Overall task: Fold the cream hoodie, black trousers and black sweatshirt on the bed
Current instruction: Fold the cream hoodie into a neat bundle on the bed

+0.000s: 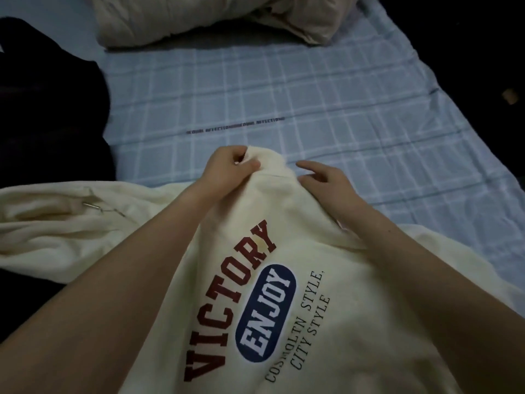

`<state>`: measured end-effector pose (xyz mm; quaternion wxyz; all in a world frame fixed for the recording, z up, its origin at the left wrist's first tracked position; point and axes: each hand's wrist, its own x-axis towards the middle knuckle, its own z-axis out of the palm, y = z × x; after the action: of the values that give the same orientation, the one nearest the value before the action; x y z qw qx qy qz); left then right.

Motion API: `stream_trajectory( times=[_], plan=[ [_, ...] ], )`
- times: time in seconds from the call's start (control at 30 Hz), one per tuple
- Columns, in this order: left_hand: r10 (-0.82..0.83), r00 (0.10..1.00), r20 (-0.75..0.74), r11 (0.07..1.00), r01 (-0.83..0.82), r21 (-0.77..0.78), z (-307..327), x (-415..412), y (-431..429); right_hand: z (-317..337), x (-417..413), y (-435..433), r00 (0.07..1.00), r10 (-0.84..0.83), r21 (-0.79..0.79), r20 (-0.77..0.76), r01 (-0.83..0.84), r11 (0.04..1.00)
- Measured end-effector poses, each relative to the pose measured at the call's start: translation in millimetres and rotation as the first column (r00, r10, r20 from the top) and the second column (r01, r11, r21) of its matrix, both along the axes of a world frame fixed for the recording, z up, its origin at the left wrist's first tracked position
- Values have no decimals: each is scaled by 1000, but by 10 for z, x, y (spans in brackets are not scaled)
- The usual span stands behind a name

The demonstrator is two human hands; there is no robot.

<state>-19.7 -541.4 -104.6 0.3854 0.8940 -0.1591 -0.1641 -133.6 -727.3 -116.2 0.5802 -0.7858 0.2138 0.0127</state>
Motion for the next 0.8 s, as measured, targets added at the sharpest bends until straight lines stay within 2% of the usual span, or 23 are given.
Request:
stream_trajectory(
  times=[0.1,0.17,0.27,0.37,0.57,0.67,0.8],
  plan=[
    [-33,991,-129,959,-5,-283,281,-202,329,235,-205,128,987,11,76,159,-23,997],
    [-91,967,-237,935,1,-355,433,-388,634,342,-467,241,970,37,22,239,-43,999],
    [-74,959,-273,957,-8,-290,505,-714,967,380,-877,452,973,66,-36,222,-60,998],
    [-21,959,-283,951,-68,-301,433,-990,1123,322,-1135,649,985,16,-39,170,-9,999],
    [66,974,-216,930,-138,-340,404,-1404,1431,349,-1435,958,966,-110,-82,234,132,988],
    [138,958,-252,906,-225,-358,383,-1701,1648,364,-1684,1131,959,-75,-171,273,125,977],
    [188,935,-300,912,-280,-300,283,-2103,1895,194,-2091,1383,929,97,-416,357,66,907]
  ],
)
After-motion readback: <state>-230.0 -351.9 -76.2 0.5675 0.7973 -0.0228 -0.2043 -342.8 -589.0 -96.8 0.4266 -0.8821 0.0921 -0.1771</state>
